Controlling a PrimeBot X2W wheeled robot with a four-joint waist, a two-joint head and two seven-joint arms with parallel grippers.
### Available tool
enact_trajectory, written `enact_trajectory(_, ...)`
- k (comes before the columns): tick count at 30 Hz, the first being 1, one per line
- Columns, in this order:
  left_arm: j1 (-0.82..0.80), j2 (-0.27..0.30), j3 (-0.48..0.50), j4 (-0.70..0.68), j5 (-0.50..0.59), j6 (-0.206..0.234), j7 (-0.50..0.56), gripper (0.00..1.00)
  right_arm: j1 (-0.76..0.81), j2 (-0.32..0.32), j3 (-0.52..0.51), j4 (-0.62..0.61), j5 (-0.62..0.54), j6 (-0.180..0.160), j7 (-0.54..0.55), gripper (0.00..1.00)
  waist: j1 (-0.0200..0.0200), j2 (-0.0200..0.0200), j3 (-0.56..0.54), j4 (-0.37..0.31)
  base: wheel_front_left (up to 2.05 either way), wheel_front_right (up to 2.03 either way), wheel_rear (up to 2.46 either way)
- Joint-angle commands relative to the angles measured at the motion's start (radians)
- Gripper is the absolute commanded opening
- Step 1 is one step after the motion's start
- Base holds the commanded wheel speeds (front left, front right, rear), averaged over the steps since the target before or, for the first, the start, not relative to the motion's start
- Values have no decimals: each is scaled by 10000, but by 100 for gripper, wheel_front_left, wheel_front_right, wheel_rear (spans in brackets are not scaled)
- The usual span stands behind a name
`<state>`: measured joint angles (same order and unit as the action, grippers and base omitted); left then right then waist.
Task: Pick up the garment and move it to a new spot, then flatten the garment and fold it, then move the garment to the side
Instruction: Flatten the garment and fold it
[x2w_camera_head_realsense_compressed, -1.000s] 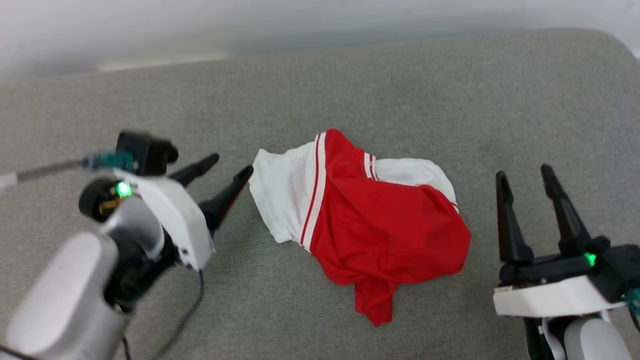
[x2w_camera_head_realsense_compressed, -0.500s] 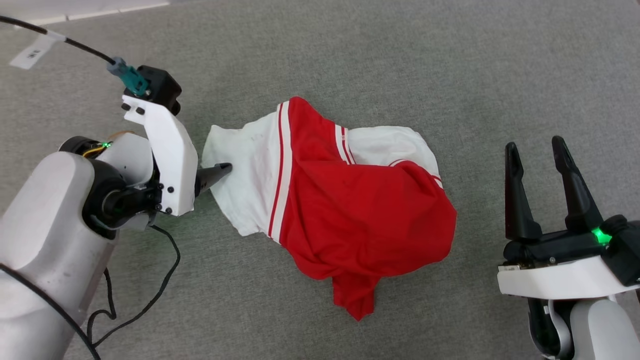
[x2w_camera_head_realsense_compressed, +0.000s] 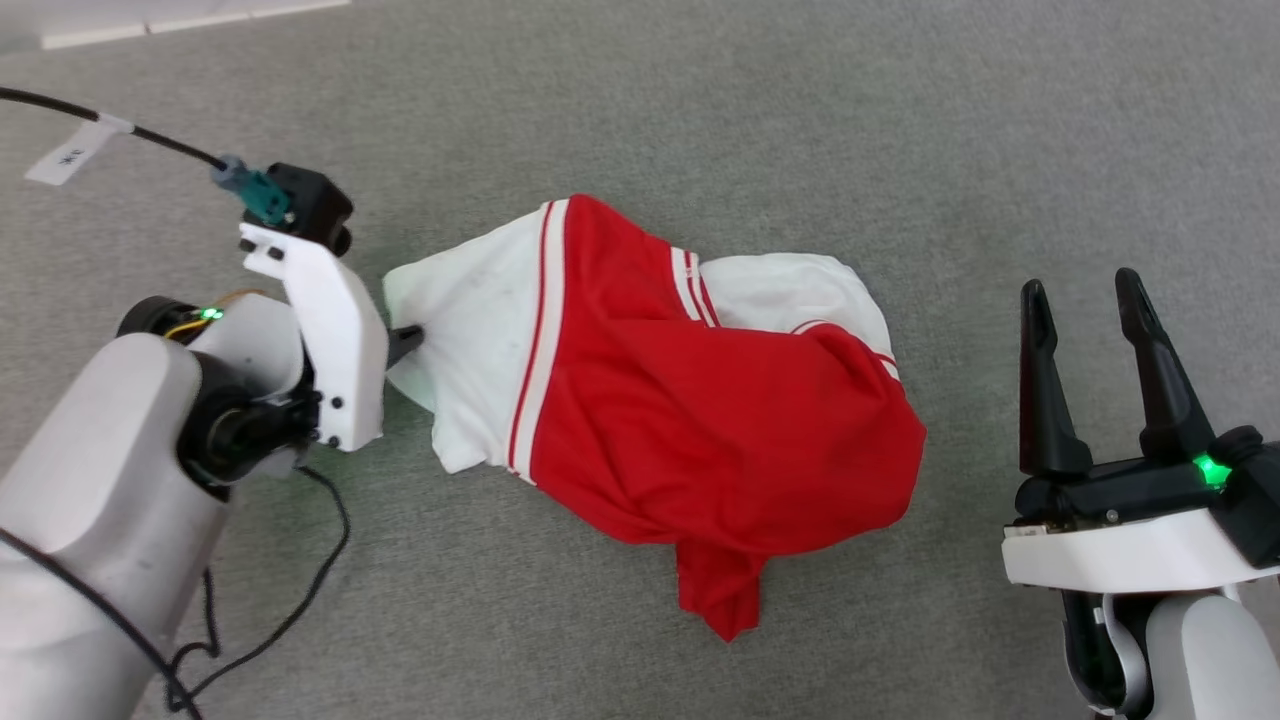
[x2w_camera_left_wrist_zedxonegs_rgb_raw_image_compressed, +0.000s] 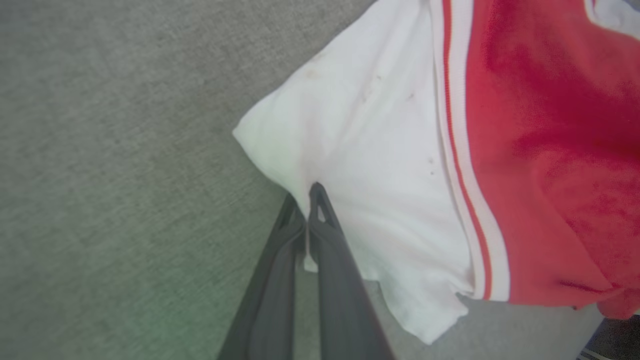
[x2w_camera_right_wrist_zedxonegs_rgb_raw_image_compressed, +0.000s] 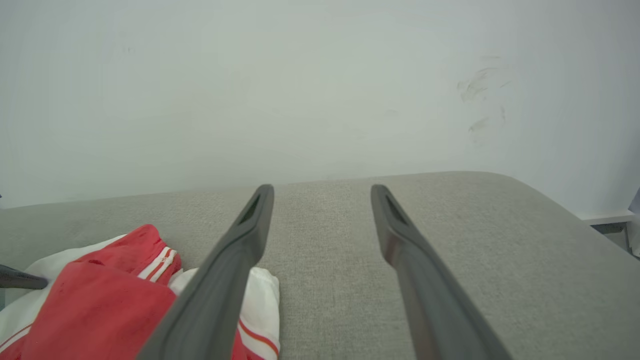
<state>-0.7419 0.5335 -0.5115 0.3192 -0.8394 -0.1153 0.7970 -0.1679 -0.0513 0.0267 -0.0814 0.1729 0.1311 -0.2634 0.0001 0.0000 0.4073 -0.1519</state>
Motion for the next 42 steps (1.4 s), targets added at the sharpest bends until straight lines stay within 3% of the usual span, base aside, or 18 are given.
enact_trajectory(1,250,251,226,77,67,19,-408,0,37,21,-16,66,-117,-5,-20,100,-1,0,-341,280,0,0,0)
enact_trajectory(14,2577,1441,1709,-621,-607,382,-2249,0,514,18,-30,524,-366,-5,-20,100,-1,0,-1811,1408,0,0,0)
enact_trajectory(19,4057,1671,1906,-1015,-969,459,-2560,0,712,18,-35,692,-361,-5,-20,100,-1,0,-2148,1656,0,0,0)
enact_trajectory(22,4901,1476,1746,-1326,-1084,473,-2760,0,752,18,-63,731,-360,-5,-20,100,-1,0,-2262,1741,0,0,0)
enact_trajectory(23,5126,1376,1703,-1449,-1103,462,-2852,27,789,18,-68,754,-351,-5,-20,100,-1,0,-2292,1759,0,0,0)
enact_trajectory(24,5310,1256,1649,-1554,-1155,422,-2955,98,827,18,-87,780,-336,-5,-20,100,-1,0,-2327,1779,0,0,0)
enact_trajectory(29,5663,765,1670,-2127,-909,514,-3926,100,896,20,-79,897,-314,-5,-20,100,-1,0,-2443,1833,0,0,0)
enact_trajectory(36,5495,70,2360,-2668,229,235,-7651,100,978,20,-161,937,-467,-5,-20,100,-1,0,-2706,1862,0,0,0)
enact_trajectory(42,6186,-354,2707,-2905,1392,634,-10118,100,1103,20,-211,916,-636,-5,-20,100,-1,0,-2878,1914,0,0,0)
